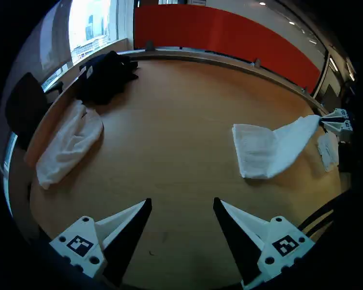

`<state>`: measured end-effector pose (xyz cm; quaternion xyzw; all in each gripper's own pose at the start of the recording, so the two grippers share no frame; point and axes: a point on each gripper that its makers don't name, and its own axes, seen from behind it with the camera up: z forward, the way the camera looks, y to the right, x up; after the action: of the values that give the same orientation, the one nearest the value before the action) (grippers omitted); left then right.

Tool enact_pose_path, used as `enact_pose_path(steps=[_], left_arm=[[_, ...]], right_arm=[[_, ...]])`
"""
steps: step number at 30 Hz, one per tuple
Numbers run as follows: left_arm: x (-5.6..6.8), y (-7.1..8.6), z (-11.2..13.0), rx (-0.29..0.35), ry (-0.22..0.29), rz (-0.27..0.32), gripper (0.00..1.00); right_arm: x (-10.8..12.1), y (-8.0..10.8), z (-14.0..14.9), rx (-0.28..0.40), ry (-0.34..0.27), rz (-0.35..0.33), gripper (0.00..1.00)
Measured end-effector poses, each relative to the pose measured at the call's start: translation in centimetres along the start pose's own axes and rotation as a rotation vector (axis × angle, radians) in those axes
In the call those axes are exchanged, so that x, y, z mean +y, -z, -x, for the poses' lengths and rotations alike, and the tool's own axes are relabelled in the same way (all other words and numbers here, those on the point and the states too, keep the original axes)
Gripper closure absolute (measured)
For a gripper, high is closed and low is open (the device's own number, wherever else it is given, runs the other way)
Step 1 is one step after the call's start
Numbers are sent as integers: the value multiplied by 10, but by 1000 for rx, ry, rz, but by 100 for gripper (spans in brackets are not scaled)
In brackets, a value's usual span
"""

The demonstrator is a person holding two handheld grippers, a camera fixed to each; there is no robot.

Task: Fold towel

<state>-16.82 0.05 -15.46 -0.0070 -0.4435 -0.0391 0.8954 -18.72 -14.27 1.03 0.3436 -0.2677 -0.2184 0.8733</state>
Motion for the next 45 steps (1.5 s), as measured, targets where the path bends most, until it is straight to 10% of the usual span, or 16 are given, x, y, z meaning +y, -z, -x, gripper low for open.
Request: enact_pose_path(steps=[17,27,45], left_arm=[[-14,14,1,21,44,-4,6],[-31,25,8,30,79,-21,6],[-39,23,12,29,88,-21,6]], right_arm=[[-71,-68,-63,19,140,-201,96],[-122,-116,-42,-72,163,-312,96],[-130,-119,-35,-92,145,-348,96]])
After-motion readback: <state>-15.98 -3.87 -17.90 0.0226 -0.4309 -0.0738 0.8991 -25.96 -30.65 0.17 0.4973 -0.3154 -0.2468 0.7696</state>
